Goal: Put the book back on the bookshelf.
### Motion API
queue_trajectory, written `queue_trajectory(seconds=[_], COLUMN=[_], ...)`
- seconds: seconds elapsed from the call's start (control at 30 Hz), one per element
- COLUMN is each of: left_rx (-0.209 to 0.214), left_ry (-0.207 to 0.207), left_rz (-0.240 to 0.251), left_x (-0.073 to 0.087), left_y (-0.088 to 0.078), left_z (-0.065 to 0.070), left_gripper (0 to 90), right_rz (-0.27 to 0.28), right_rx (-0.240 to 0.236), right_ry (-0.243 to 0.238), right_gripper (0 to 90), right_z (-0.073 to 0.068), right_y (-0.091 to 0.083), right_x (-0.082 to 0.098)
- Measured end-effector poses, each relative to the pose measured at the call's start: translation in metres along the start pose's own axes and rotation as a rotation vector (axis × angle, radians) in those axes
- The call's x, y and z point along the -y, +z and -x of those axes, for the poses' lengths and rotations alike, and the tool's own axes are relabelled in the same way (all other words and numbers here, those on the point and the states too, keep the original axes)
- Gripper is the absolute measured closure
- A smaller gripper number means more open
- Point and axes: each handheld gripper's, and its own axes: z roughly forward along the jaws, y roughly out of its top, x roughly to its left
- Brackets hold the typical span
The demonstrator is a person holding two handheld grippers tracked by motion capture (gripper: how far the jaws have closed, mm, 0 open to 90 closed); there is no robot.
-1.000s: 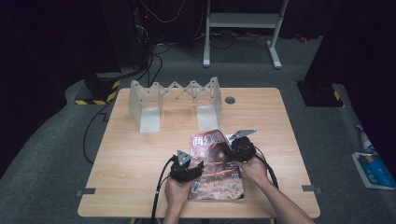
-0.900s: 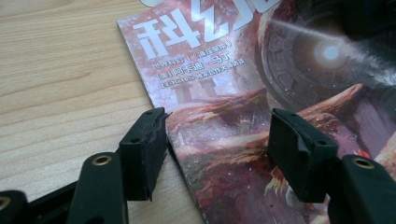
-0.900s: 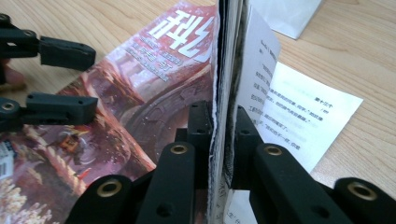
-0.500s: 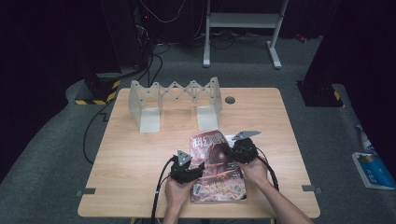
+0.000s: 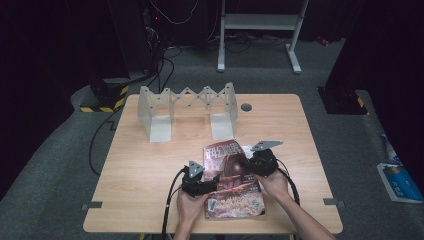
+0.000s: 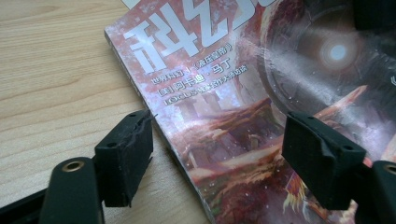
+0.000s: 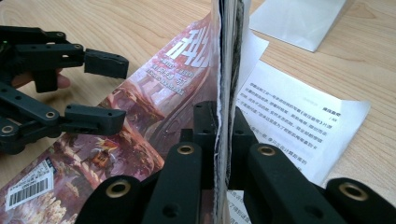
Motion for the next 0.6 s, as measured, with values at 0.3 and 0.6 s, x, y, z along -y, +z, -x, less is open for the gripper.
queue_trajectory(seconds=[0.3, 0.6], left_rx=[0.058, 0.07], left_ry=[-0.024, -0.048], left_rz=[0.022, 0.019], left_x=[-0.001, 0.0], left_y=[-0.001, 0.001], left_z=[-0.004, -0.005], left_gripper=[16.9, 14.7], right_rz=[0.011, 0.026], right_rx=[-0.021, -0.043], right_ry=[-0.012, -0.033], right_gripper=[86.5, 86.5], right_z=[-0.004, -0.007], right_y=[-0.005, -0.013], right_x=[-0.001, -0.004])
